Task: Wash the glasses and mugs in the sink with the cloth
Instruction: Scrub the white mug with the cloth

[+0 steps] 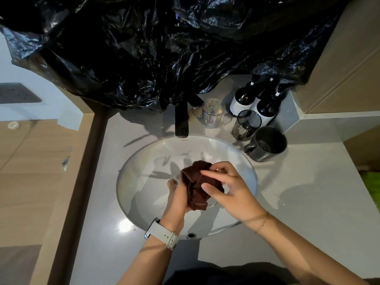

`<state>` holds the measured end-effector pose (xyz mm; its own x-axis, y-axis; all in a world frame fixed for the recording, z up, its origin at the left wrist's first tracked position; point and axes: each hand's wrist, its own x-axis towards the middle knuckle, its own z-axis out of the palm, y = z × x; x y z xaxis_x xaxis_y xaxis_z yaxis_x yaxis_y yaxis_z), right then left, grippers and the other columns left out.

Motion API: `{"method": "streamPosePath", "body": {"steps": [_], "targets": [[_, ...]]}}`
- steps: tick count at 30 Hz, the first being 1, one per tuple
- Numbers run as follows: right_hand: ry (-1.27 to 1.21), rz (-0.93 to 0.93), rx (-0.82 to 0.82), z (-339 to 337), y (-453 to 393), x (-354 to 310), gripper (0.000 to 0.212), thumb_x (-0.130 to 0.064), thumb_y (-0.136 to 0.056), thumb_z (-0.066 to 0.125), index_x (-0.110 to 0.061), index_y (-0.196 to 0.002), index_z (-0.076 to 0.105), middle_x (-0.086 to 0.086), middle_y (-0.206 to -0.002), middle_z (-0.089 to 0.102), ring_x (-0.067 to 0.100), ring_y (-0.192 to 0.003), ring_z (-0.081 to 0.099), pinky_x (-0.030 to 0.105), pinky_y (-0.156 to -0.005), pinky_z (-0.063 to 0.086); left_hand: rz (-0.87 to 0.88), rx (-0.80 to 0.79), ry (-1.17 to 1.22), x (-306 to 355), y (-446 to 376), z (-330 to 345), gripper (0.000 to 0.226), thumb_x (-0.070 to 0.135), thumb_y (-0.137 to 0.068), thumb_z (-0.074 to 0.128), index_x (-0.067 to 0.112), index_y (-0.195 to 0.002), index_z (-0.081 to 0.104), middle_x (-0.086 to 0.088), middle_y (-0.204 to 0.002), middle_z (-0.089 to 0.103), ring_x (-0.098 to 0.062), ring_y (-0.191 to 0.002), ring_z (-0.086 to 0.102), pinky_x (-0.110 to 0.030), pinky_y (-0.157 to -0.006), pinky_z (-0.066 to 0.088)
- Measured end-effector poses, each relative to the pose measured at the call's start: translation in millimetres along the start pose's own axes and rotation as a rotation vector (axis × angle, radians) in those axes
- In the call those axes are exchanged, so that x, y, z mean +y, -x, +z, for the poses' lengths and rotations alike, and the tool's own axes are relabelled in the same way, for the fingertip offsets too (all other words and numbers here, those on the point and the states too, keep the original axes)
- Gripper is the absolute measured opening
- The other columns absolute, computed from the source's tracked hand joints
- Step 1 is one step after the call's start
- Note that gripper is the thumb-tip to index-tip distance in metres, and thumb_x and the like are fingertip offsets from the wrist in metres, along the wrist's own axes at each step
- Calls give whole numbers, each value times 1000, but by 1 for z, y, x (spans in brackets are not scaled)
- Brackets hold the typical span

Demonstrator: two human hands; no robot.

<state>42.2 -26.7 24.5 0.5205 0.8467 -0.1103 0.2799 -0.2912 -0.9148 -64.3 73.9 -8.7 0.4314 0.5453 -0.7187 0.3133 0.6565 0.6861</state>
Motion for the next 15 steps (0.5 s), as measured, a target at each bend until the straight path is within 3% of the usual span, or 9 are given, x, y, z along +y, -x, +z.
{"method": "streamPosePath", "body": {"steps": [3,5,8,10,13,15], "targets": [[102,15,147,2,1,7,49,-45,-66,78,-34,-110,60,-8,-110,48,3,-108,46,8,-94,34,10,-22,17,2,-2,-3,52,49,-92,62,15,-127,45,-7,-113,66,-17,-83,75,-38,-68,62],[-18,186,149,2,0,7,64,-39,-60,87,-26,-111,51,-8,-108,52,4,-101,51,8,-88,39,20,-61,-21,1,-2,-3,61,57,-86,62,14,-129,50,-11,-120,68,-20,-94,74,-35,-71,60],[-273,371,-103,-4,-3,6,42,-17,-70,85,-10,-104,61,-1,-91,67,11,-87,65,16,-74,50,80,-40,-87,5,3,-2,38,45,-98,53,18,-123,49,-5,-103,73,-9,-80,74,-27,-62,58],[-331,364,-222,-9,-3,7,35,-14,-73,83,4,-97,64,9,-78,64,20,-76,61,27,-68,49,106,-22,-142,7,4,0,32,48,-97,52,25,-118,44,-3,-96,73,-12,-78,74,-36,-71,61],[-445,392,-314,-14,-4,7,47,-24,-67,84,9,-96,66,26,-82,64,29,-80,59,40,-78,48,134,-9,-182,7,8,8,54,78,-83,44,33,-111,52,1,-97,74,-18,-89,73,-48,-88,56],[-466,394,-372,-19,-6,4,43,-25,-65,82,3,-96,70,20,-87,69,25,-87,64,38,-86,50,86,61,-134,2,3,12,86,99,-63,35,31,-109,58,-3,-95,75,-24,-92,73,-51,-90,54]]}}
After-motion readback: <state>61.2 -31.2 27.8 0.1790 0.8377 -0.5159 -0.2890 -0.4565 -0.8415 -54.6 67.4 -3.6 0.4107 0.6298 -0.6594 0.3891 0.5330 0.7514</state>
